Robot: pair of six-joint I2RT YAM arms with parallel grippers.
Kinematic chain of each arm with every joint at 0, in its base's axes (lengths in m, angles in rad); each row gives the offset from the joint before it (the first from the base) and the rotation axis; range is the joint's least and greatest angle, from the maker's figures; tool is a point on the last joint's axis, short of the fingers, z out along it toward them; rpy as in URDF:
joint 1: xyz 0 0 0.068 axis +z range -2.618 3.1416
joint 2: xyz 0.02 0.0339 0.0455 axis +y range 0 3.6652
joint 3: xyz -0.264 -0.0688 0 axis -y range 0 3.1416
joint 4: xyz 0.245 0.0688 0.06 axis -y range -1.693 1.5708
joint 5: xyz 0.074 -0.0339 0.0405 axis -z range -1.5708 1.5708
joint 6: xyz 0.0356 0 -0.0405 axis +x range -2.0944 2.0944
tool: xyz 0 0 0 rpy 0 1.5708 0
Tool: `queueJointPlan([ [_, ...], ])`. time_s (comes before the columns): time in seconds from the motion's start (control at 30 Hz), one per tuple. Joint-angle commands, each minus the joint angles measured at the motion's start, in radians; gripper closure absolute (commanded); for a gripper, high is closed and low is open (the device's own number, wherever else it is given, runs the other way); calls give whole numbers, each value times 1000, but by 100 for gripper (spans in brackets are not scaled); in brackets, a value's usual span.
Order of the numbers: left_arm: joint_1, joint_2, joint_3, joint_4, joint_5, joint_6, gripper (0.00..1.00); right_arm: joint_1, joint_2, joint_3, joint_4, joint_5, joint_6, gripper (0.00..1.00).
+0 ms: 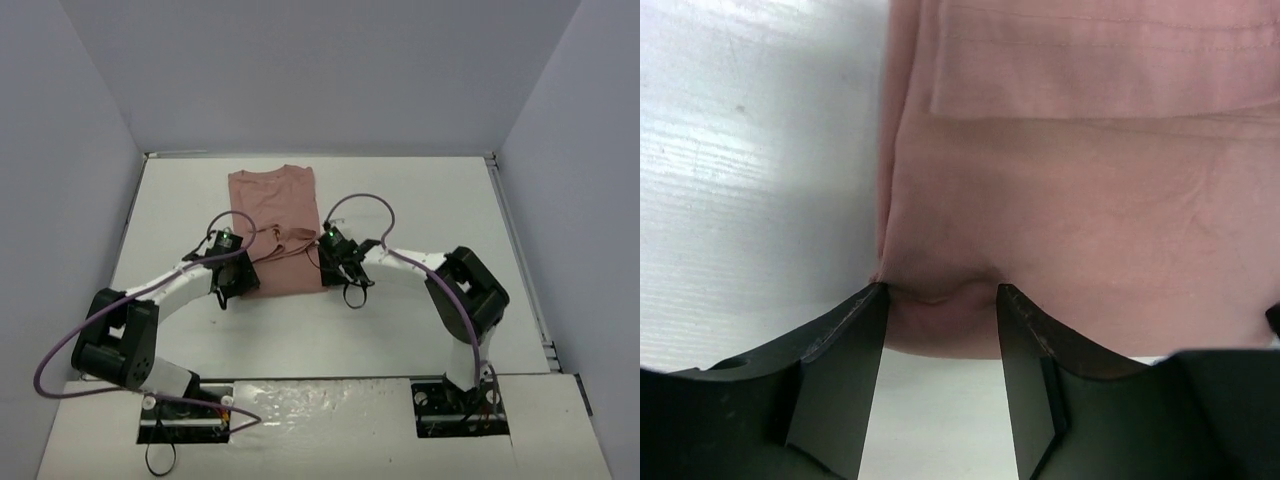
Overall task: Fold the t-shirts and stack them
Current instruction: Fold the folded rectangular tshirt in 1/3 of the way
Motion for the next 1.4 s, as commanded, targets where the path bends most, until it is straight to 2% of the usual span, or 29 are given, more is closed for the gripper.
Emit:
queueJointPlan([
  [0.0, -29, -39, -91, -83, -2, -50, 56, 52, -99, -188, -123, 45, 89, 61],
  [0.1, -65, -127, -130, -134, -7, -70, 56, 98, -222, -269, -131, 23, 158, 61],
  [0.23, -83, -217, -156, -195, -23, -72, 56, 150, -289, -259, -157, 10, 163, 62],
  [0.33, -82, -280, -123, -266, -57, -50, 56, 154, -309, -162, -201, 45, 104, 62],
  [0.43, -78, -334, -75, -310, -97, -46, 55, 144, -295, -19, -239, 102, -60, 61],
  [0.6, -74, -360, -10, -334, -122, -34, 54, 73, -210, 188, -246, 64, -207, 60],
  [0.73, -73, -308, 58, -317, -122, 40, 54, 28, -127, 280, -247, 12, -252, 60],
  [0.87, -73, -203, 141, -257, -31, 94, 54, -16, -72, 316, -246, -17, -256, 60],
  [1.1, -73, -44, 198, -193, 58, 109, 54, -45, -99, 243, -245, -14, -244, 60],
  [1.37, -73, 64, 225, -124, 53, 63, 54, -61, -160, 157, -243, 11, -232, 60],
])
